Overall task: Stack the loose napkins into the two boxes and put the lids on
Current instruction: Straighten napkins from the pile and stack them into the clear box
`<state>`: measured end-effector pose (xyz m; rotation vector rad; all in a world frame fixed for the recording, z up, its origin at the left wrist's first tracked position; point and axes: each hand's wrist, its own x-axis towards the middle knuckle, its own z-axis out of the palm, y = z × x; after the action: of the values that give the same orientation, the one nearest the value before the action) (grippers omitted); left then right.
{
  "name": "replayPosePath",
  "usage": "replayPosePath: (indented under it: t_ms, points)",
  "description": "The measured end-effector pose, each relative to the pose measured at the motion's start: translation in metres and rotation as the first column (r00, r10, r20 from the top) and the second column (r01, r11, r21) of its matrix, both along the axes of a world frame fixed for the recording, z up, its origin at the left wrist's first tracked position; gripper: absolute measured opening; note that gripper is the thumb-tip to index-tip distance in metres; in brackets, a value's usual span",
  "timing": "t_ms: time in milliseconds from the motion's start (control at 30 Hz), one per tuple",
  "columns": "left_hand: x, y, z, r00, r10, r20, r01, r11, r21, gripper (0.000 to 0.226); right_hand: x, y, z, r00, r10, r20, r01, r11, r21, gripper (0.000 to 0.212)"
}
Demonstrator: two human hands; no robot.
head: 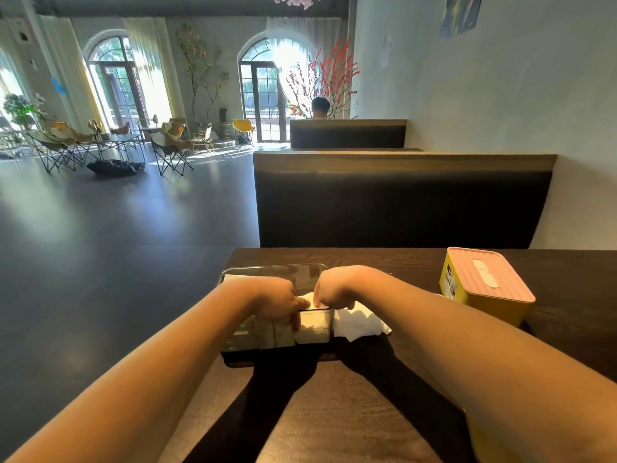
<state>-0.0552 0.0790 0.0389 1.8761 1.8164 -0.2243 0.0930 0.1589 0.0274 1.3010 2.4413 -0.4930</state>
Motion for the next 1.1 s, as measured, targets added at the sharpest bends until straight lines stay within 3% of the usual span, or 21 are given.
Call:
replayPosePath:
  t_ms: [267, 333, 433, 533, 667, 900, 1033, 1100]
  points:
    - [-0.001, 0.000, -0.002, 0.998, 0.000, 0.062, -0.001, 1.000, 0.019, 0.052, 0.001, -0.003, 0.001, 1.000, 0.017, 0.009, -0.017, 1.000, -0.003, 0.035]
    - [-0.001, 0.000, -0.003, 0.995, 0.015, 0.098, -0.024, 0.995, 0.097, 0.050, 0.004, -0.006, 0.002, 0.998, 0.011, -0.058, -0.011, 1.000, 0.004, 0.030]
    - [0.004, 0.000, 0.000, 0.987, 0.012, 0.161, -0.052, 0.968, 0.247, 0.043, 0.015, -0.013, 0.003, 0.958, -0.040, -0.285, 0.062, 0.996, 0.069, 0.025]
    - [0.016, -0.004, 0.005, 0.980, -0.018, 0.199, -0.060, 0.923, 0.380, 0.031, 0.029, -0.014, 0.002, 0.863, -0.106, -0.494, 0.198, 0.970, 0.138, 0.020]
    - [0.041, -0.011, 0.008, 0.979, -0.028, 0.201, -0.072, 0.876, 0.476, 0.029, 0.061, -0.016, -0.003, 0.694, -0.217, -0.686, 0.367, 0.927, 0.078, 0.017]
    - [0.104, -0.028, -0.011, 0.962, -0.112, 0.247, -0.096, 0.714, 0.694, 0.010, 0.129, -0.025, -0.038, 0.492, -0.428, -0.758, 0.594, 0.802, -0.067, 0.022]
    - [0.142, -0.021, -0.049, 0.958, -0.106, 0.265, -0.096, 0.754, 0.650, 0.038, 0.150, -0.026, -0.061, 0.241, -0.474, -0.847, 0.653, 0.724, -0.220, 0.024]
    - [0.154, -0.018, -0.069, 0.960, -0.031, 0.279, -0.149, 0.786, 0.600, 0.054, 0.153, -0.023, -0.065, 0.166, -0.487, -0.857, 0.641, 0.714, -0.282, 0.023]
